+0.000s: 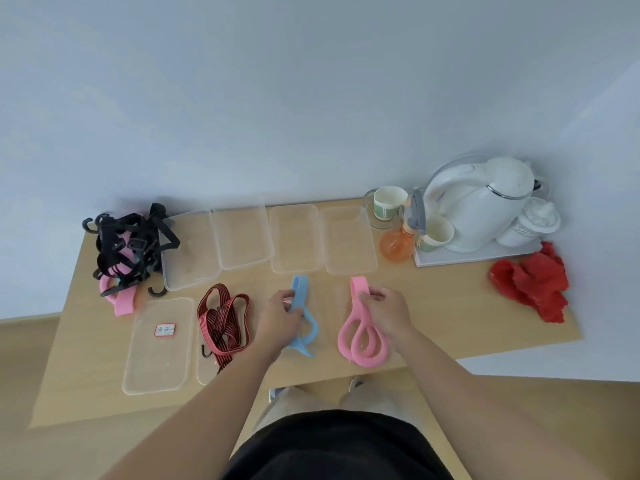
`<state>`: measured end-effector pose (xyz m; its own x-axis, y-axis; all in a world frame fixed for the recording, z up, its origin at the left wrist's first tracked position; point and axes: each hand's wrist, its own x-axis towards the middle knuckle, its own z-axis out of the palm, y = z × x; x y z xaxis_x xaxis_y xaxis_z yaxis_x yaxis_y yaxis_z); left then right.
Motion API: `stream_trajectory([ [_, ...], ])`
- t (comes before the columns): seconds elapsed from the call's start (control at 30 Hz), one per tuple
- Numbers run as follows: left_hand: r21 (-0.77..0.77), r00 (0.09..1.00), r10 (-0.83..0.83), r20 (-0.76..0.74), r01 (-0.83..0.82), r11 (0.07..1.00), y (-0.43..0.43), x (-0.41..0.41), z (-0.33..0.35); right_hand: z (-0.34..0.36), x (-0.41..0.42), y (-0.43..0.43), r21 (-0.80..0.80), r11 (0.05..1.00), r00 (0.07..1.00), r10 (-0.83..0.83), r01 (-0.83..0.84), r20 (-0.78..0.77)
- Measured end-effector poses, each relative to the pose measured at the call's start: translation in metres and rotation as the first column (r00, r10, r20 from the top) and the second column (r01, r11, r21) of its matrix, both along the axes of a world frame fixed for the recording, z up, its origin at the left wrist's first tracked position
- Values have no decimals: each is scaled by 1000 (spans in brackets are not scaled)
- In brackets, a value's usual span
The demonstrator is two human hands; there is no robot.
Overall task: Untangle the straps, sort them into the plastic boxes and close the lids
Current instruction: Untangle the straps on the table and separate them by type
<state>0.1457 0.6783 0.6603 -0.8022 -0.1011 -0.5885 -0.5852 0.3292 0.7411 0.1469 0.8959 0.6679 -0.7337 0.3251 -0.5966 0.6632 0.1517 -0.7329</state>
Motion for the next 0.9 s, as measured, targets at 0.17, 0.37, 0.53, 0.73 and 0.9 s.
stream_trajectory([
  [0.17,-348,987,-95,-134,43,937,15,4,-8,-10,10,4,455,867,948,291,-204,-131],
  [0.37,-739,897,-320,-305,-11,674,21,21,-13,-28,18,19,802,504,563,782,-320,-267],
  [0.53,-743,872,-410,-267,85,663,19,33,-20,-38,34,31,819,315,427,899,-480,-95],
  [0.73,-785,941,-337,27,229,576,34,23,-6,-40,31,40,829,262,412,910,-493,-42],
  [0.9,-721,945,-321,58,262,641,39,24,1,-32,19,43,820,268,411,911,-506,-44],
])
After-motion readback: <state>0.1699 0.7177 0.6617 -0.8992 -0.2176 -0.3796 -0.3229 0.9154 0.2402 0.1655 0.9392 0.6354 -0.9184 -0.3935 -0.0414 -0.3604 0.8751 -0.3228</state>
